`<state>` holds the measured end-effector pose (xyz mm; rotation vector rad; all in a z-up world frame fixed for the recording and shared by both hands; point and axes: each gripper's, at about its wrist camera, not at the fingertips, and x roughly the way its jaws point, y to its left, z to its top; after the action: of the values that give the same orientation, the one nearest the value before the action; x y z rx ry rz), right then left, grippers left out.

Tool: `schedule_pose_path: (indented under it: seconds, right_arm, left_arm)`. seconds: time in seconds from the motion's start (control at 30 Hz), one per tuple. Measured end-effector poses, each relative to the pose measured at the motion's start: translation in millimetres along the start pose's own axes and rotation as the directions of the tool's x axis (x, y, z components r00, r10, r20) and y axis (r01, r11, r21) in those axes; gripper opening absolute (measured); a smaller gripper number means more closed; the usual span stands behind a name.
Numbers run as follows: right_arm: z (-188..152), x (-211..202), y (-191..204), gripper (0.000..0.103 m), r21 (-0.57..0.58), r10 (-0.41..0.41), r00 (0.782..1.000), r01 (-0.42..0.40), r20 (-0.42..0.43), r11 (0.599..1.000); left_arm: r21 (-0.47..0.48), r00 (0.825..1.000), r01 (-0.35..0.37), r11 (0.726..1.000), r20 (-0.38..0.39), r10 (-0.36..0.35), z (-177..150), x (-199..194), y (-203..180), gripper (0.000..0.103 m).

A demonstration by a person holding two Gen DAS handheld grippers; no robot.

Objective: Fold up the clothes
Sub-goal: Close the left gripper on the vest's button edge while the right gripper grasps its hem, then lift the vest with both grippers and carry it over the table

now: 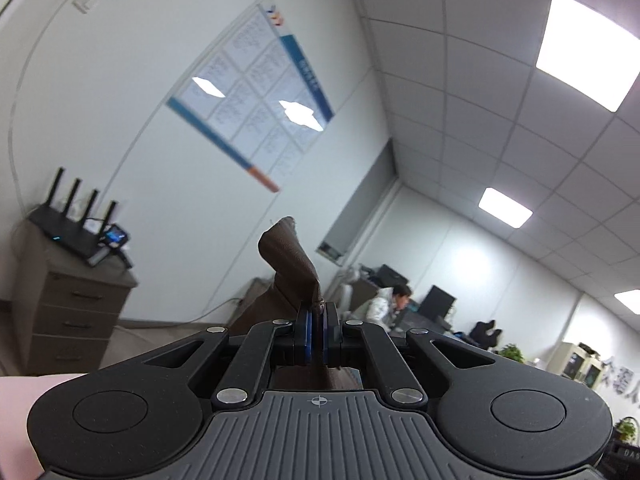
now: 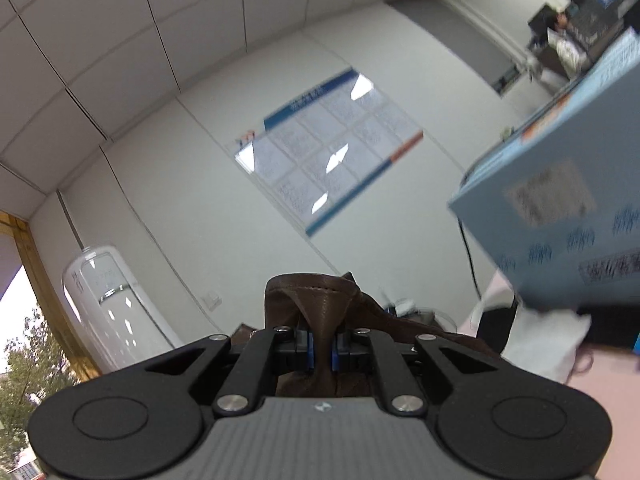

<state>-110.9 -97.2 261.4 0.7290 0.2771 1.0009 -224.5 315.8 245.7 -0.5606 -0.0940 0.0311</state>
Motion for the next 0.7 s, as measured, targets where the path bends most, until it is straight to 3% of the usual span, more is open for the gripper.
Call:
schedule_pose_path:
  seconds: [0.1,0.23,0.33,0.4,0.53,0.6,0.7]
  right_arm:
    - [26,-37,14,0.008,-0.045,0.013,0.998,-0.010,0.062,0.999]
    - [63,-103,45,0.008,-0.123,0.014,0.986,0.006,0.164,0.992]
    - [86,-154,68,0.008,-0.176,-0.038,0.974,0.079,0.223,0.981]
    - [98,-188,78,0.008,-0.209,-0.114,0.958,0.172,0.263,0.963]
    - [112,-227,62,0.008,-0.184,-0.264,0.915,0.329,0.307,0.926]
    - [124,-236,37,0.008,-0.143,-0.365,0.873,0.426,0.322,0.893]
    - [144,-242,4,0.008,-0.087,-0.443,0.825,0.500,0.352,0.862]
  left_arm:
    - [0.000,0.993,0.114,0.993,0.017,-0.114,-4,-4,-31,0.003]
    - [0.006,0.964,0.263,0.965,0.025,-0.263,-10,-11,-69,0.004]
    - [-0.003,0.942,0.337,0.942,0.001,-0.337,-19,-6,-92,0.004]
    - [-0.022,0.922,0.384,0.923,-0.040,-0.385,-31,6,-112,0.004]
    - [-0.043,0.913,0.373,0.927,-0.162,-0.375,-63,47,-144,0.004]
    - [-0.047,0.907,0.351,0.935,-0.230,-0.352,-81,75,-165,0.004]
    - [-0.016,0.915,0.307,0.952,-0.269,-0.300,-104,113,-210,0.004]
